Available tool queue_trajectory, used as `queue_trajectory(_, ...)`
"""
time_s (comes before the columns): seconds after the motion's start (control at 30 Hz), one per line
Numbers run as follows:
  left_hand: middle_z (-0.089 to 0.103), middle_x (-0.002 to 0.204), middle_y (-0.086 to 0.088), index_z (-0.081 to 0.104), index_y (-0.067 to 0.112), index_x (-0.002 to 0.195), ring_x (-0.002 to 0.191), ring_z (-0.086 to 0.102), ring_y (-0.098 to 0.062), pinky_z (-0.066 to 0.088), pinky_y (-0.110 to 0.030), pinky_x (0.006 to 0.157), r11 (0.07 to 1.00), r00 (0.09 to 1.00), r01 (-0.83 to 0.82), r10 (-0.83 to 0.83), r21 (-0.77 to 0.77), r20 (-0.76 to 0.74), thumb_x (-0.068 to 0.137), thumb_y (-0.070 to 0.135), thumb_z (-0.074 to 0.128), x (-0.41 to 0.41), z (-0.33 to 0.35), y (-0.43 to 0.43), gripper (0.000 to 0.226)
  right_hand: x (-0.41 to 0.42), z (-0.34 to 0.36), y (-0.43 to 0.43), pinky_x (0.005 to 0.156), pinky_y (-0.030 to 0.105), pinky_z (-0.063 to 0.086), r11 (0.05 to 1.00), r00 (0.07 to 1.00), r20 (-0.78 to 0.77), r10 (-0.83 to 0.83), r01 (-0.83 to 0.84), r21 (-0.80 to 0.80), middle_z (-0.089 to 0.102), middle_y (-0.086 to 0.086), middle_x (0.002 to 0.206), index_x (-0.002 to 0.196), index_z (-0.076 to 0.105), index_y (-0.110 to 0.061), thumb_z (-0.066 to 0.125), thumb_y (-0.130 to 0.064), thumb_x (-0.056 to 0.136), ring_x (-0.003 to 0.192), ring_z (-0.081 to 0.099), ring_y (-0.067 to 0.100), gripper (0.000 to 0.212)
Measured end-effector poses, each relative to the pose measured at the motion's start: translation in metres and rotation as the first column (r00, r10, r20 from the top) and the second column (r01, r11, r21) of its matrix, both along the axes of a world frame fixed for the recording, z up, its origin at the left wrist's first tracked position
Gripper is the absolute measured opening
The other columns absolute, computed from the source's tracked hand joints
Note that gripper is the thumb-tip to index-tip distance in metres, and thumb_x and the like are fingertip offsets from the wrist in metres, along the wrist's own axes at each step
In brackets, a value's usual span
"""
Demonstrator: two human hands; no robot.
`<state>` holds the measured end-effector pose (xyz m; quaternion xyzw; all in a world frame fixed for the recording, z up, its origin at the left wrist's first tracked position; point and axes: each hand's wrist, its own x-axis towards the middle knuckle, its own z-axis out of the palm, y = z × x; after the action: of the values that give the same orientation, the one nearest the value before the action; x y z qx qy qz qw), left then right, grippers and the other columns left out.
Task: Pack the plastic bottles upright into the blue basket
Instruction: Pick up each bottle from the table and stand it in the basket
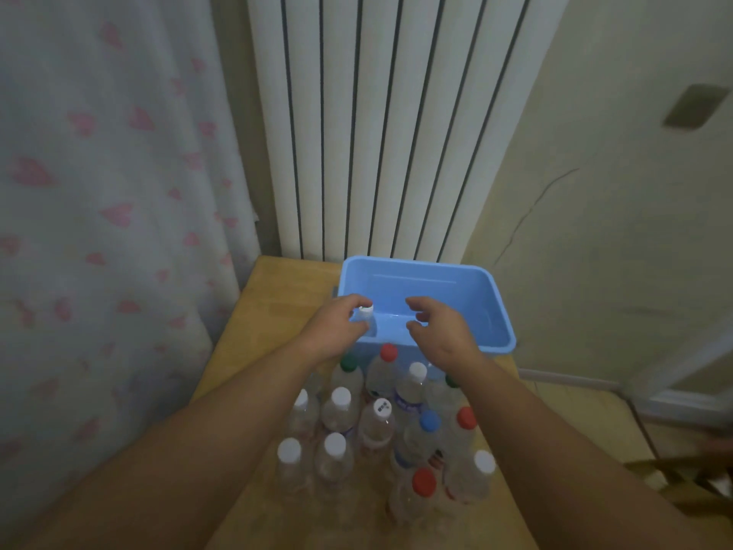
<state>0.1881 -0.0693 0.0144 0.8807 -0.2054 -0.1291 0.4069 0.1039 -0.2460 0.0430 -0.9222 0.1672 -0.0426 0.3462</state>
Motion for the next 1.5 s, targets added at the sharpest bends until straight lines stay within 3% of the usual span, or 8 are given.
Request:
queue_trajectory(0.27, 0.059, 0.129, 0.004, 0.058, 0.023, 0.131, 0.106, 0.054, -0.010, 0.043, -0.024, 0.085, 0.998, 0.998, -0.049, 0.048, -0.026, -0.046, 0.092, 0.021, 0.064, -0.067, 0.006, -0.012, 0.040, -0.053, -0.001, -0.015, 0.098, 0.032, 0.044, 0.998, 0.998, -0.011, 0.067, -0.066, 0.024, 0.058, -0.003, 0.131, 0.133, 0.053, -0.021, 0.059, -0.016, 0.090, 0.116, 0.056, 0.015, 0.043)
queue_trajectory(0.43, 0.057, 0.134, 0.004, 0.055, 0.023, 0.134, 0.120, 0.053, -0.014, 0.046, -0.029, 0.095, 0.996, 0.996, -0.081, 0.079, -0.032, -0.048, 0.092, 0.025, 0.067, -0.103, 0.003, -0.012, 0.044, -0.083, -0.011, -0.013, 0.099, 0.030, 0.042, 0.992, 0.994, -0.021, 0.106, -0.104, 0.068, 0.059, 0.000, 0.131, 0.133, 0.054, -0.019, 0.059, -0.015, 0.089, 0.117, 0.056, 0.017, 0.044)
queue_trajectory(0.57, 0.055, 0.125, 0.010, 0.057, 0.029, 0.128, 0.116, 0.052, -0.011, 0.044, -0.025, 0.089, 0.996, 0.995, -0.079, 0.076, -0.047, -0.057, 0.092, 0.014, 0.064, -0.123, 0.001, -0.008, 0.040, -0.101, -0.015, -0.010, 0.096, 0.028, 0.043, 0.991, 0.992, -0.030, 0.126, -0.124, 0.052, 0.061, 0.002, 0.129, 0.130, 0.056, -0.017, 0.059, -0.012, 0.087, 0.115, 0.058, 0.017, 0.043)
queue_trajectory(0.77, 0.055, 0.134, 0.006, 0.054, 0.033, 0.134, 0.116, 0.055, -0.013, 0.051, -0.032, 0.090, 0.999, 0.993, -0.030, 0.032, 0.021, -0.112, 0.094, 0.017, 0.060, -0.144, -0.011, 0.000, 0.043, -0.126, -0.019, -0.002, 0.091, 0.024, 0.041, 0.989, 0.986, -0.086, 0.144, -0.139, 0.054, 0.059, 0.002, 0.131, 0.134, 0.054, -0.019, 0.057, -0.014, 0.091, 0.118, 0.057, 0.017, 0.044)
queue_trajectory(1.0, 0.059, 0.133, 0.003, 0.054, 0.030, 0.133, 0.117, 0.056, -0.014, 0.049, -0.034, 0.099, 0.995, 0.990, 0.055, -0.044, 0.085, -0.132, 0.096, 0.014, 0.053, -0.148, -0.019, 0.002, 0.040, -0.135, -0.027, 0.001, 0.083, 0.025, 0.045, 0.996, 0.991, -0.116, 0.065, -0.057, 0.073, 0.064, -0.003, 0.119, 0.123, 0.061, -0.020, 0.062, -0.016, 0.087, 0.103, 0.059, 0.014, 0.036)
queue_trajectory(1.13, 0.058, 0.134, 0.003, 0.052, 0.032, 0.136, 0.118, 0.056, -0.017, 0.051, -0.034, 0.097, 0.962, 0.972, 0.196, -0.164, 0.191, -0.170, 0.098, 0.011, 0.047, -0.149, -0.026, 0.001, 0.044, -0.139, -0.037, 0.016, 0.080, 0.034, 0.056, 0.987, 0.948, -0.287, 0.140, -0.155, -0.030, 0.067, -0.001, 0.103, 0.111, 0.065, -0.025, 0.063, -0.025, 0.084, 0.088, 0.064, 0.016, 0.027)
queue_trajectory(1.27, 0.054, 0.138, 0.000, 0.047, 0.031, 0.140, 0.122, 0.051, -0.017, 0.046, -0.028, 0.095, 0.943, 0.951, 0.262, -0.215, 0.205, -0.224, 0.097, 0.004, 0.044, -0.157, -0.040, 0.008, 0.051, -0.145, -0.052, 0.029, 0.080, 0.028, 0.050, 0.913, 0.826, -0.499, 0.260, -0.379, -0.151, 0.063, 0.003, 0.114, 0.121, 0.061, -0.023, 0.060, -0.027, 0.085, 0.097, 0.061, 0.022, 0.036)
queue_trajectory(1.5, 0.056, 0.138, 0.000, 0.050, 0.031, 0.138, 0.123, 0.053, -0.015, 0.045, -0.033, 0.103, 0.931, 0.941, 0.291, -0.237, 0.220, -0.241, 0.098, 0.013, 0.050, -0.158, -0.047, 0.019, 0.043, -0.147, -0.058, 0.036, 0.073, 0.024, 0.045, 0.904, 0.829, -0.491, 0.269, -0.393, -0.167, 0.067, 0.002, 0.102, 0.110, 0.068, -0.022, 0.061, -0.011, 0.080, 0.086, 0.059, 0.018, 0.033)
